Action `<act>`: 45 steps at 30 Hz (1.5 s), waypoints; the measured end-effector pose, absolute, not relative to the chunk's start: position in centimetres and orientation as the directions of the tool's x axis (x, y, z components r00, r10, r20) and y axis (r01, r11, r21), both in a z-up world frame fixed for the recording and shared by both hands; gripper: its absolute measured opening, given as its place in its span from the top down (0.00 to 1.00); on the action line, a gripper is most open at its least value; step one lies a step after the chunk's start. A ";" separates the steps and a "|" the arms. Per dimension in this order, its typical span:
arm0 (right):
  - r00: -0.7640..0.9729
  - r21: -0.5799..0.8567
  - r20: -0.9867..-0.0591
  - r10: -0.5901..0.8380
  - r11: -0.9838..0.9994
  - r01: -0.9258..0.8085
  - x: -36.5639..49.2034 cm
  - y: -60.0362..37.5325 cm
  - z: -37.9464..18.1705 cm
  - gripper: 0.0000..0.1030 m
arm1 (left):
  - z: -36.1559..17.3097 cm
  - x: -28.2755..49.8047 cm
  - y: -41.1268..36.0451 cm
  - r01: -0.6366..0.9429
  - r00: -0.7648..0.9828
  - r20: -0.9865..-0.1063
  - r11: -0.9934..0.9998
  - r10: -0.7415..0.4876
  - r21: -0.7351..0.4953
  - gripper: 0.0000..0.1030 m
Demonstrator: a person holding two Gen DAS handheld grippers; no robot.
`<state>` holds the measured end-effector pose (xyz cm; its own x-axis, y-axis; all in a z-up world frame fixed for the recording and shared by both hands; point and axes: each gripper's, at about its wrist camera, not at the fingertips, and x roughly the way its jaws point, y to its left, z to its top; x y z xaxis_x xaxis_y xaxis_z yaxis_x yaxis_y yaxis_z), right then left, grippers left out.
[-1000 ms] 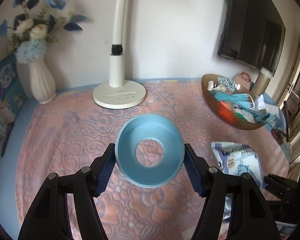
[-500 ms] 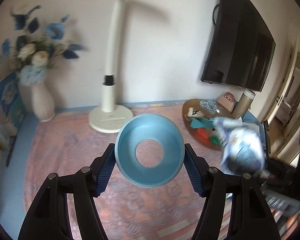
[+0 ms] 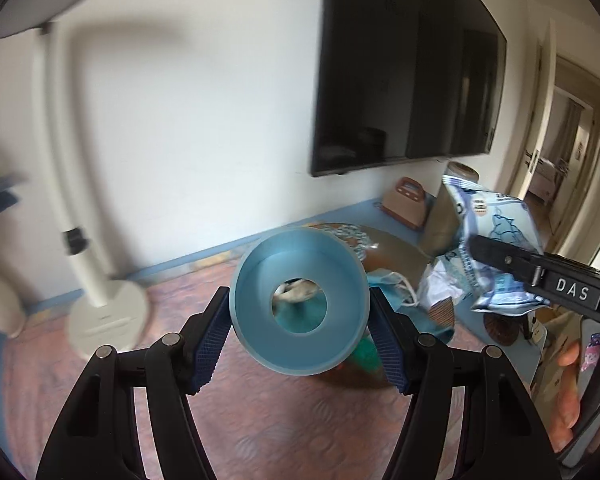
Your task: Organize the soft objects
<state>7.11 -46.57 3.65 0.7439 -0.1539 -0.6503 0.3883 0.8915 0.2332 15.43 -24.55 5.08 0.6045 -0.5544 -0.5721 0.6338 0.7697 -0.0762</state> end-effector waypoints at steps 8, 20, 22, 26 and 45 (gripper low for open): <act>0.715 0.212 -0.682 -0.156 0.893 0.398 9.7 -48.9 1.2 0.50 | 2.7 17.4 -30.3 0.667 0.560 -0.606 0.742 -0.564 -0.075 0.38; 0.698 0.163 -0.700 -0.153 0.917 0.364 13.5 -49.2 -0.4 0.50 | 0.1 20.6 -33.1 0.641 0.538 -0.655 0.762 -0.530 -0.089 0.35; 0.688 0.155 -0.713 -0.135 0.926 0.343 14.4 -48.9 -0.6 0.48 | 0.0 20.8 -33.4 0.636 0.546 -0.649 0.766 -0.530 -0.090 0.30; 0.658 0.110 -0.741 -0.130 0.944 0.311 15.3 -48.1 -1.6 0.40 | -0.2 20.8 -33.3 0.635 0.545 -0.653 0.768 -0.525 -0.088 0.16; 0.792 0.098 -0.611 -0.021 0.990 0.102 8.4 -34.3 6.9 0.26 | 8.9 13.1 -14.2 0.447 0.746 -0.542 0.894 -0.387 -0.022 0.07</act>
<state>8.44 -34.31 6.94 0.7915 -0.0210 -0.6108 0.1021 0.9899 0.0983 13.14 -14.24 8.92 0.7461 -0.3865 -0.5421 0.4474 0.8941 -0.0217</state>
